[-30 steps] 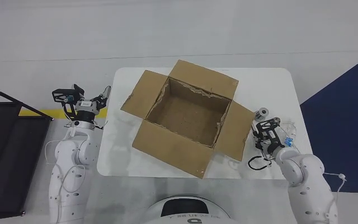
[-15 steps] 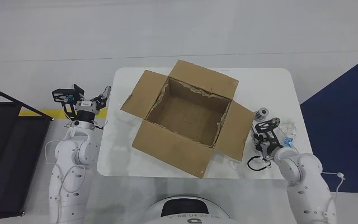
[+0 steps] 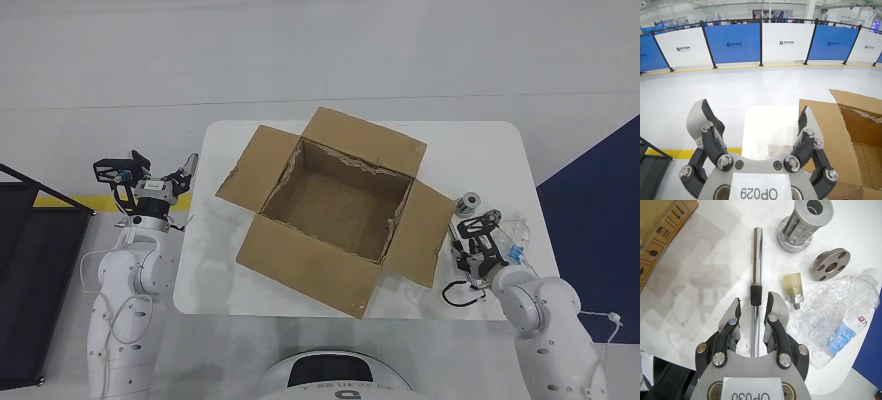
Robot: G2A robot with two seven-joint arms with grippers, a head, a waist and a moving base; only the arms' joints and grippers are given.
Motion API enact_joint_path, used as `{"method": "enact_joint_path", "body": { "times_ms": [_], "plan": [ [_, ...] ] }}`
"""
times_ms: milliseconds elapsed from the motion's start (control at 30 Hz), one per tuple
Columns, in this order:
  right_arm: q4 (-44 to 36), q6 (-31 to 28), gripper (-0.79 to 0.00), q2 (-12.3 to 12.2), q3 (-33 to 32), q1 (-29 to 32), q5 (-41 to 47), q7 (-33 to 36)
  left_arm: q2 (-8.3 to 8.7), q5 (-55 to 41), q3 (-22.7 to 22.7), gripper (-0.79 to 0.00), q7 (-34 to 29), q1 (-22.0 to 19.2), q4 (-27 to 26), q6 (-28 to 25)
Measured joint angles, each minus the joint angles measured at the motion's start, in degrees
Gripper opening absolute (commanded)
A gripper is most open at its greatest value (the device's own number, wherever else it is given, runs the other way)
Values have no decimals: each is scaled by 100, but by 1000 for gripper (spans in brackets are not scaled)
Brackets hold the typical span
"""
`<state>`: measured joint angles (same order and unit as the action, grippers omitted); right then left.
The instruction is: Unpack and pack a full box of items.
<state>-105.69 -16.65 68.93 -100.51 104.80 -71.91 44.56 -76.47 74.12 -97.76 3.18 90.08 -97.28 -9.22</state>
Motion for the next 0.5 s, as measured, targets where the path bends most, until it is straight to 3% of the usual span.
{"method": "enact_joint_path", "body": {
  "times_ms": [100, 133, 167, 333, 500],
  "plan": [
    [-283, 81, -425, -2, -201, 233, 164, -261, 0, 0, 0, 0, 0, 0, 0, 0],
    [-388, 133, -336, 1, -290, 327, 238, -368, 0, 0, 0, 0, 0, 0, 0, 0],
    [-528, 234, -3, 8, -416, 459, 351, -527, 0, 0, 0, 0, 0, 0, 0, 0],
    [-986, 1001, 0, 87, -905, 921, 1118, -1212, 0, 0, 0, 0, 0, 0, 0, 0],
    [-1491, 599, 0, 124, -1108, 1418, 1649, -1931, 0, 0, 0, 0, 0, 0, 0, 0]
  ]
}}
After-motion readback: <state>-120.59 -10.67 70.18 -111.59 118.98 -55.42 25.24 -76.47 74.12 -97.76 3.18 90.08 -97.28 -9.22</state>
